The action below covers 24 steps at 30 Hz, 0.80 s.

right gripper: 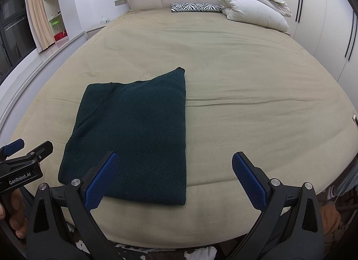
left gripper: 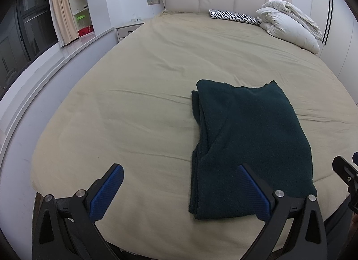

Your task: Fold small clothes

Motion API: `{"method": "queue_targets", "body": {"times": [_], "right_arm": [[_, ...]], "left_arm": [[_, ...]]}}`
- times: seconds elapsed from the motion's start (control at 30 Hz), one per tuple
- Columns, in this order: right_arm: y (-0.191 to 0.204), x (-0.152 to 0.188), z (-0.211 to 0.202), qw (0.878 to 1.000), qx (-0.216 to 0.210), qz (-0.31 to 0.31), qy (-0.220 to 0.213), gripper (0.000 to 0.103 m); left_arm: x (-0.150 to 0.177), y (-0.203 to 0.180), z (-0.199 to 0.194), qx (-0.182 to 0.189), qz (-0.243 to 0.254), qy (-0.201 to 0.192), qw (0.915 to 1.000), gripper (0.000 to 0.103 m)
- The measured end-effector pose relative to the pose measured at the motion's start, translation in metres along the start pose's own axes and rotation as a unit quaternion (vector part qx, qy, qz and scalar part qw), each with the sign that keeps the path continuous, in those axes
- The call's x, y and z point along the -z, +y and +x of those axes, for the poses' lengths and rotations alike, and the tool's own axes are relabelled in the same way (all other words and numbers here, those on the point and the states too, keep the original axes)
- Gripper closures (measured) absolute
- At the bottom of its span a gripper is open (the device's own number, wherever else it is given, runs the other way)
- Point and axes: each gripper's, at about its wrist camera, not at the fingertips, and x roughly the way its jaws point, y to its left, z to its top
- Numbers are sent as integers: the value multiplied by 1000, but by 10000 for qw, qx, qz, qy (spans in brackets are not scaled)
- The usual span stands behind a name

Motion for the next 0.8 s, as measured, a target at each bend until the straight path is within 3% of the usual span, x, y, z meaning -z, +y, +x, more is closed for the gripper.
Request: {"method": "queue_targets", "body": {"times": [0.8], "right_arm": [[-2,0,0,10000,5,-8,11,0]], "left_arm": [[0,0,0,0,-8,17,10000,0]]}}
